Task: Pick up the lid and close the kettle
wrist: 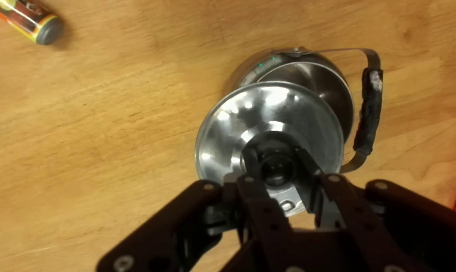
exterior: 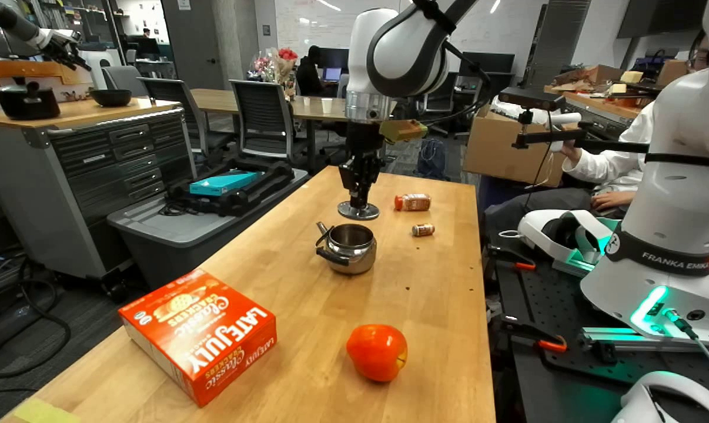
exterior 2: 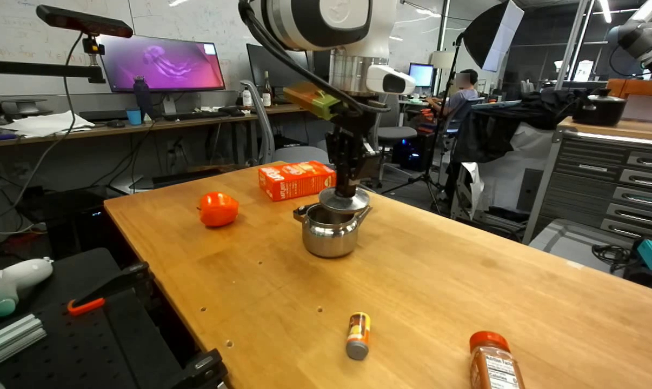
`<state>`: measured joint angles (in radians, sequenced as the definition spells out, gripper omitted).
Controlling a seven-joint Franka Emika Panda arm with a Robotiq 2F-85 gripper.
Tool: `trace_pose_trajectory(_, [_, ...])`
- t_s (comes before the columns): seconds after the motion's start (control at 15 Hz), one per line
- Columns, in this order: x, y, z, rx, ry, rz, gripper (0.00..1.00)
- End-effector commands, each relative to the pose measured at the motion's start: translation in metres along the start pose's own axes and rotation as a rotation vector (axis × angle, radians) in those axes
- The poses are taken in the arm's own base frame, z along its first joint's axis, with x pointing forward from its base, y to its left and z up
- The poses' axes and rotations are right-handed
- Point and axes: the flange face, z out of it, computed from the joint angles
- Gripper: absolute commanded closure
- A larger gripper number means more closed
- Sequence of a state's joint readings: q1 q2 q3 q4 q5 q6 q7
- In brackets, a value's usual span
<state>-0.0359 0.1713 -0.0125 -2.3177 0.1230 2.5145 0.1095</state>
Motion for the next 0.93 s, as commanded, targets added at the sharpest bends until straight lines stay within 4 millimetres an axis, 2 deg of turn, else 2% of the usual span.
trace_pose_trajectory(0.0, [-0.014,-0.014,-0.006,0.022,-0.007,-0.041,0.92])
trace_pose_trajectory(0.27, [-0.020,-0.021,0.003,0.020,-0.019,-0.061,0.92])
trace_pose_trajectory(0.87, [-0.020,-0.023,0.017,0.037,-0.024,-0.049,0.92])
